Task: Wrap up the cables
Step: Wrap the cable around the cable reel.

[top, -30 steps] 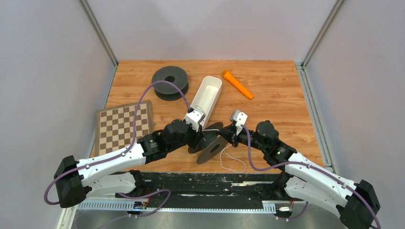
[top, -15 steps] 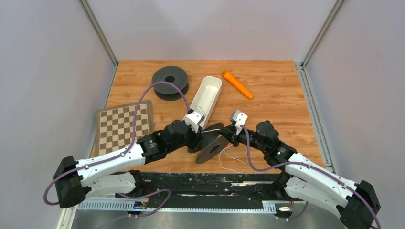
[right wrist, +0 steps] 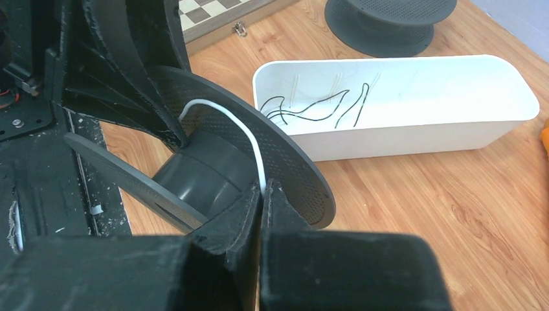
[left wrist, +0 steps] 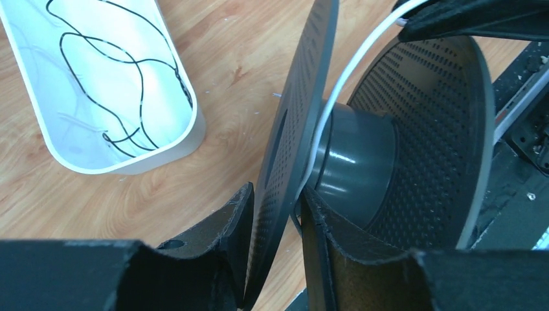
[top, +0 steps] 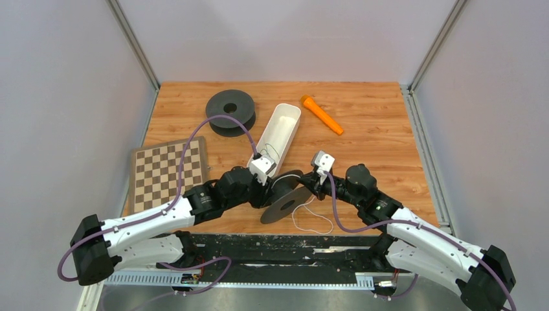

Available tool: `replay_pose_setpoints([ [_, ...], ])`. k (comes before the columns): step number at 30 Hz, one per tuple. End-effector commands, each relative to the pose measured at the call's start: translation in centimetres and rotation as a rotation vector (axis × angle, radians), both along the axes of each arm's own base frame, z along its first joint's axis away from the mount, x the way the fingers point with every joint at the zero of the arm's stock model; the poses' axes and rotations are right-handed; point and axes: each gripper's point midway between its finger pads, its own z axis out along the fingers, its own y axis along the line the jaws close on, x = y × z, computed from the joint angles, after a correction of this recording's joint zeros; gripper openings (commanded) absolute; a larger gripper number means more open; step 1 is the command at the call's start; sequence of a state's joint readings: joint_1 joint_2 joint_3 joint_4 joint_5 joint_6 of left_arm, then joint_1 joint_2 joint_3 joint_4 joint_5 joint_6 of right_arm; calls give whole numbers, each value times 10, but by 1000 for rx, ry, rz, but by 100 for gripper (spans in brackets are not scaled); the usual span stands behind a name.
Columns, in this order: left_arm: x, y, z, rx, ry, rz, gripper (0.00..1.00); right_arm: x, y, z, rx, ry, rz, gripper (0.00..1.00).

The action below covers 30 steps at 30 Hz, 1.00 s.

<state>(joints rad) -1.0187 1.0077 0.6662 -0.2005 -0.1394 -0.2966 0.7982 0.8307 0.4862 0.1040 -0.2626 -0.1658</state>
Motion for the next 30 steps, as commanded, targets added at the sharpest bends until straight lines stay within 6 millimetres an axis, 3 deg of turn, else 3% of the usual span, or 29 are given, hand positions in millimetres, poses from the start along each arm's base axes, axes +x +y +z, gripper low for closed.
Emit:
replay_pose_setpoints([
  [1, -4, -8, 17, -61, -25, -47, 41, -3, 0, -5, -22, -11, 20, 0],
  [12, 1, -7, 13, -46, -36, -27, 32, -6, 4, -9, -31, -5, 53, 0],
  [30, 5, -19, 29, -119, -40, -20, 44, -6, 5, -10, -35, -4, 58, 0],
])
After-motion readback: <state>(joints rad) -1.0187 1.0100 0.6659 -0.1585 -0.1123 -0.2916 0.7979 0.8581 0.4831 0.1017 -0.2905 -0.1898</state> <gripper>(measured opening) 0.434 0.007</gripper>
